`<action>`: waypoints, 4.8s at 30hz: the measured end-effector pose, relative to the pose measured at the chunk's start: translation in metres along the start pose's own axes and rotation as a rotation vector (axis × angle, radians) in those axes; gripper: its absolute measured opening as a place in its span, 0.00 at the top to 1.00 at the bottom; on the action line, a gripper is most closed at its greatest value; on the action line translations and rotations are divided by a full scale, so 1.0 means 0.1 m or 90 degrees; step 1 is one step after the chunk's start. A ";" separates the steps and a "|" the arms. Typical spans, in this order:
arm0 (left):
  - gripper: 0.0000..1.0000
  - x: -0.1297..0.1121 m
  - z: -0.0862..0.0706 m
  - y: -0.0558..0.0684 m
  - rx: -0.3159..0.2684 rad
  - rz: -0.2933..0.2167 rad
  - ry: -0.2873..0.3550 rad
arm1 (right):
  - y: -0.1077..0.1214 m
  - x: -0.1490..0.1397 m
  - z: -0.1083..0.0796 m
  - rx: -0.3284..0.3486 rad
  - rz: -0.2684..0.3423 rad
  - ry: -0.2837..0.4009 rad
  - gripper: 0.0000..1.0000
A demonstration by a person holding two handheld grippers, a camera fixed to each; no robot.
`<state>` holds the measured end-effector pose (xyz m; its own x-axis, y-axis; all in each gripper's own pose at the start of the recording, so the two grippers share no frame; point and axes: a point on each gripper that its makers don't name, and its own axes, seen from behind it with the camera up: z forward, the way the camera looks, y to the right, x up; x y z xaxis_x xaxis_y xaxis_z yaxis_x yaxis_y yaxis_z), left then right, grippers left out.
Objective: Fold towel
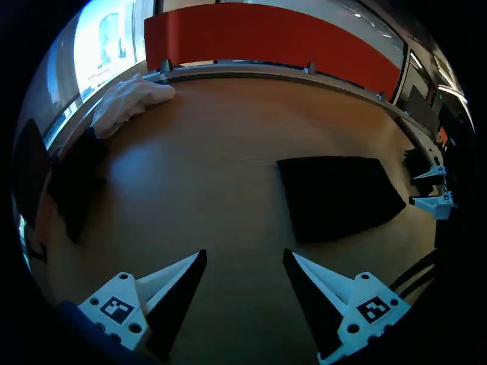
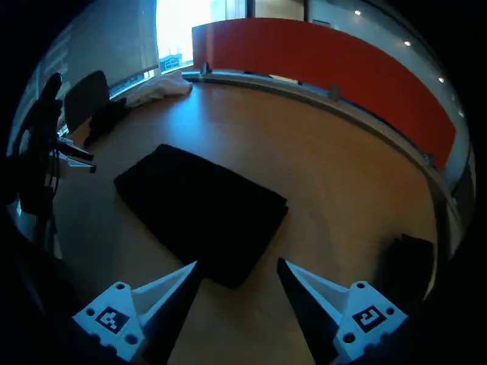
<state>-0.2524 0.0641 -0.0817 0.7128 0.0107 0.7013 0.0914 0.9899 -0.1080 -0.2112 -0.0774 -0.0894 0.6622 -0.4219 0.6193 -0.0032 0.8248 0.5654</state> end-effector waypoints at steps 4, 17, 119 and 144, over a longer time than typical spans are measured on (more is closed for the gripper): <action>0.07 -0.06 -0.06 -0.05 0.005 -0.004 -0.002 | -0.06 -0.14 0.04 0.012 -0.014 -0.020 0.12; 0.07 -0.23 -0.15 -0.14 0.013 -0.019 -0.014 | -0.11 -0.29 0.11 0.033 -0.033 -0.055 0.39; 0.07 -0.15 -0.18 -0.13 0.012 -0.011 -0.015 | -0.31 1.02 -0.47 0.066 -0.196 0.051 0.94; 0.07 -0.19 -0.27 -0.33 0.027 -0.026 -0.008 | -1.07 1.01 -0.11 0.164 -0.225 0.033 0.95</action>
<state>-0.2502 0.0275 -0.1103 0.7007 -0.0284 0.7129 0.0901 0.9947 -0.0489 -0.1357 -0.2041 -0.0936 0.6932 -0.6363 0.3386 0.0478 0.5093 0.8592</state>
